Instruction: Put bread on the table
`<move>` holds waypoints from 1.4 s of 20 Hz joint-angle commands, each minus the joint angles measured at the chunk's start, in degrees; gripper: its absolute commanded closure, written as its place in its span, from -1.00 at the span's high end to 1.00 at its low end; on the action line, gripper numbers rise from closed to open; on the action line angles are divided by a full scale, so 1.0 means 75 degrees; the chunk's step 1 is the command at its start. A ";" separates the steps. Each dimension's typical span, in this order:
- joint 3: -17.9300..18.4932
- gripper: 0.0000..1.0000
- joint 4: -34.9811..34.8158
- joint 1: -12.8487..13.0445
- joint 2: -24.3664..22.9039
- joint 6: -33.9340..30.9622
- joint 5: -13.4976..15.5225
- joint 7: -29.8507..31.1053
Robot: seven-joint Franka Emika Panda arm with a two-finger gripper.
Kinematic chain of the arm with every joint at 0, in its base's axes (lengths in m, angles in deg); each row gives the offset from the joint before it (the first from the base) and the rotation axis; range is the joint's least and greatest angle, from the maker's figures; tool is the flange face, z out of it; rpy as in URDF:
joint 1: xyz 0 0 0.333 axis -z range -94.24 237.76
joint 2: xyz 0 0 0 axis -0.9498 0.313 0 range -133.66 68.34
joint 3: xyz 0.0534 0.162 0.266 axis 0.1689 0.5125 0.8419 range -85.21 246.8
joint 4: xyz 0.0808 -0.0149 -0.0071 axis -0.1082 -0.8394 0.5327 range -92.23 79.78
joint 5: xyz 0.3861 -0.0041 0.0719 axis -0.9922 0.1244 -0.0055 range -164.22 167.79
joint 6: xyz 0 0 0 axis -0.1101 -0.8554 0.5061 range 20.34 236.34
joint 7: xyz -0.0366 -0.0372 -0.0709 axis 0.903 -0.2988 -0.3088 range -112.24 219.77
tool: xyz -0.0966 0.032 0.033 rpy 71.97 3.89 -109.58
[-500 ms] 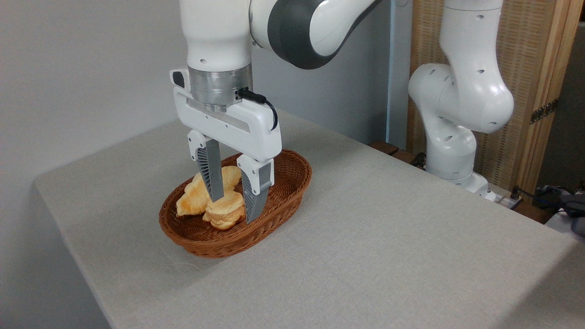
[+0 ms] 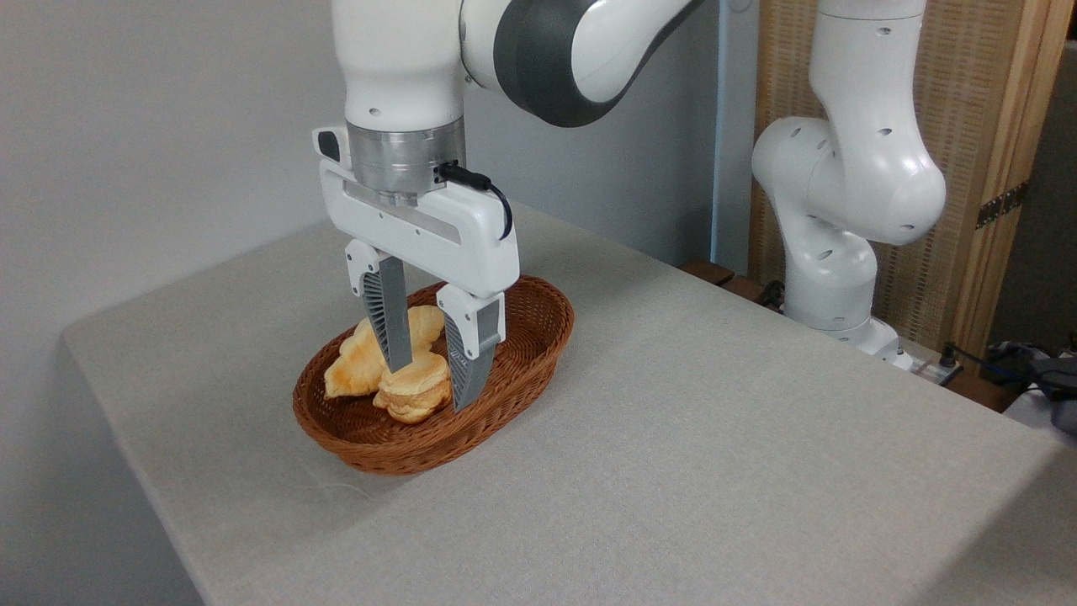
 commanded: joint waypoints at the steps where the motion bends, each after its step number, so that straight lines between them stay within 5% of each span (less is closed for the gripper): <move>1: 0.0081 1.00 0.0090 0.0050 -0.0047 -0.0131 0.0012 0.0031; 12: -0.0001 1.00 0.0090 0.0131 -0.0035 -0.0049 0.0105 0.0031; 18: -0.0072 1.00 0.0031 0.0716 0.0082 -0.0003 0.0140 0.0031; 25: -0.0072 1.00 0.0008 0.1467 0.0328 0.0454 0.0960 0.0125; 28: -0.0095 1.00 -0.0004 0.1736 0.0351 0.0454 0.0996 0.0300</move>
